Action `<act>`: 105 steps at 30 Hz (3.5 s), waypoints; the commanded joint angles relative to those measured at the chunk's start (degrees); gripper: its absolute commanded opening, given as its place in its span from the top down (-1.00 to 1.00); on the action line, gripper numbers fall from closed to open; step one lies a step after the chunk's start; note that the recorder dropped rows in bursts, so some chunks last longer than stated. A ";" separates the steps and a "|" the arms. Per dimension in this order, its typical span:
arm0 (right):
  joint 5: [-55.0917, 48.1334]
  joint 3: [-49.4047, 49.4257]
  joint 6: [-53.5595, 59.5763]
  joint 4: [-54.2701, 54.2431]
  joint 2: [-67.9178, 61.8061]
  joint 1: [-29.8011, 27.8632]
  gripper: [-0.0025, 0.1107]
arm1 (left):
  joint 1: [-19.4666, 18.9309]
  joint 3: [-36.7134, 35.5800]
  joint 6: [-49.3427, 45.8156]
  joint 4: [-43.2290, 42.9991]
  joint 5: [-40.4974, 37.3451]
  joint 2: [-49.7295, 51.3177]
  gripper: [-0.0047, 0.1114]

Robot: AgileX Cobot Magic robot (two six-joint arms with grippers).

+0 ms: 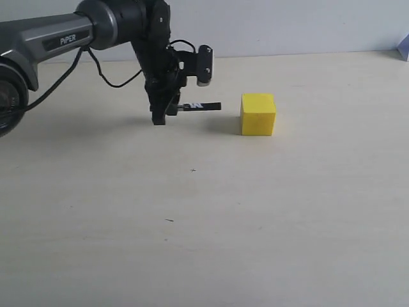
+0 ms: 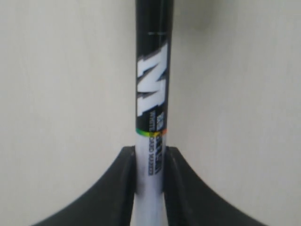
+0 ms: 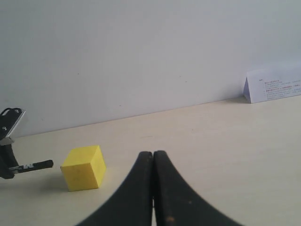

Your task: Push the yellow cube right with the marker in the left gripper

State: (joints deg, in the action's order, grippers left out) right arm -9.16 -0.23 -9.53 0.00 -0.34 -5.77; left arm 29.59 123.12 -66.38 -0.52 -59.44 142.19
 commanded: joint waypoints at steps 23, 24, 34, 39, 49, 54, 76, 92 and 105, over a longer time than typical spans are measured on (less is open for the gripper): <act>0.54 0.23 0.28 0.00 0.34 -0.19 0.96 | -0.52 0.74 5.09 -2.80 3.38 0.59 0.92; 0.54 0.23 0.28 0.00 0.34 -0.19 0.96 | 0.08 0.74 5.51 -4.08 2.89 0.59 0.92; 0.54 0.23 0.40 0.00 0.34 -0.19 0.96 | 4.44 0.84 12.83 -14.00 3.00 2.26 0.92; 0.54 0.23 0.40 0.00 0.34 -0.19 0.96 | 4.44 0.84 14.41 -12.71 3.01 2.26 0.92; 0.54 0.23 0.40 0.00 0.34 -0.19 0.96 | 8.10 2.87 17.67 -11.89 3.93 2.39 0.92; 0.54 0.23 0.40 0.00 0.34 -0.19 0.96 | 11.13 6.52 18.74 -12.13 2.21 2.39 0.92; 0.54 0.23 0.27 0.00 0.34 -0.19 0.96 | 7.98 7.00 15.86 -12.25 -3.32 5.59 0.92; 0.54 0.23 0.27 0.00 0.34 -0.19 0.96 | 11.65 7.00 15.18 -12.79 -0.48 5.69 0.92; 0.54 0.23 0.27 0.00 0.34 -0.19 0.96 | 12.67 7.00 20.94 -12.81 -1.71 5.69 0.92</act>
State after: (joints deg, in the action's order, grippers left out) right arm -9.16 -0.23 -9.53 0.00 -0.34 -5.77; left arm 41.70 129.84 -47.56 -13.08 -60.92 148.16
